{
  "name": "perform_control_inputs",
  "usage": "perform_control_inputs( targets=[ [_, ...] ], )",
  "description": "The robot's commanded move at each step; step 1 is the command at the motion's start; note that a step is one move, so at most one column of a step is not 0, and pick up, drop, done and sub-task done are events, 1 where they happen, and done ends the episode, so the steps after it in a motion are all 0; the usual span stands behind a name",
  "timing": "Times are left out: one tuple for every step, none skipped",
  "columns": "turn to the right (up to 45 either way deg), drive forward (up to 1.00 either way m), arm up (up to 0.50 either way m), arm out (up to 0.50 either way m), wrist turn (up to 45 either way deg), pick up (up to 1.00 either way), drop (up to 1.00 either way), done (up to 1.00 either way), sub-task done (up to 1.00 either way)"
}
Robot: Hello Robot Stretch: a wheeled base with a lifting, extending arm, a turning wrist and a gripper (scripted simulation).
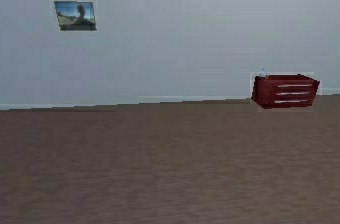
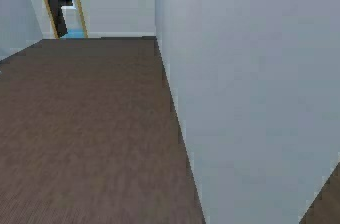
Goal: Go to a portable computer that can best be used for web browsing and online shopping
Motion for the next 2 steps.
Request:
perform_control_inputs(
  targets=[
    [0.0, 0.10, 0.00, 0.00, 0.0, 0.00, 0.00, 0.00, 0.00],
    [45.0, 0.00, 0.00, 0.00, 0.0, 0.00, 0.00, 0.00, 0.00]
  ],
)
